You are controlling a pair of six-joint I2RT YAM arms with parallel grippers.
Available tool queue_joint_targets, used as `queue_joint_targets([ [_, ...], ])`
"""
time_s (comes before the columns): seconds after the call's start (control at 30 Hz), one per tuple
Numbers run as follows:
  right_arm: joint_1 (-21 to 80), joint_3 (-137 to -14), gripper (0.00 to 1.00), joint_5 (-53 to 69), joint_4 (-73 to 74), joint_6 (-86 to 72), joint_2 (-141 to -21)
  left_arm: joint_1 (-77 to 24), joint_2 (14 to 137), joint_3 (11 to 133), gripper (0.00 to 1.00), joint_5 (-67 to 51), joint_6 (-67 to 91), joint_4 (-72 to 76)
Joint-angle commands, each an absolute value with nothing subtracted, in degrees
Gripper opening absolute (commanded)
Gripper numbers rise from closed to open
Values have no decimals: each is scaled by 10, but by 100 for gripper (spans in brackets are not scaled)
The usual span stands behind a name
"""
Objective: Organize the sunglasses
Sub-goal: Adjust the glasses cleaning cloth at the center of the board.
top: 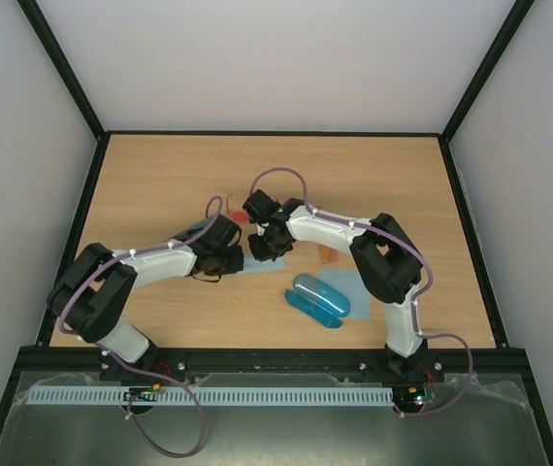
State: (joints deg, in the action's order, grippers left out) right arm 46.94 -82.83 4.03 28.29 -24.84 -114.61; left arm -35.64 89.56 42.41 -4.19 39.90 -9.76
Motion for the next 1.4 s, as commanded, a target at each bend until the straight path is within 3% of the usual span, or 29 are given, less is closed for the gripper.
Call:
queue_joint_targets([
  [0.0,478,-844,20,33,307,-258,-1171,-353,900,410,3,-37,408,-83],
  [0.73,498,-813,20,-8,298,-270,-1185,-351,907,394,4,-56,425,-39],
  [1.37,509,-766,19,-27,317,-276,-1105,-333,896,387,6,-56,416,-47],
])
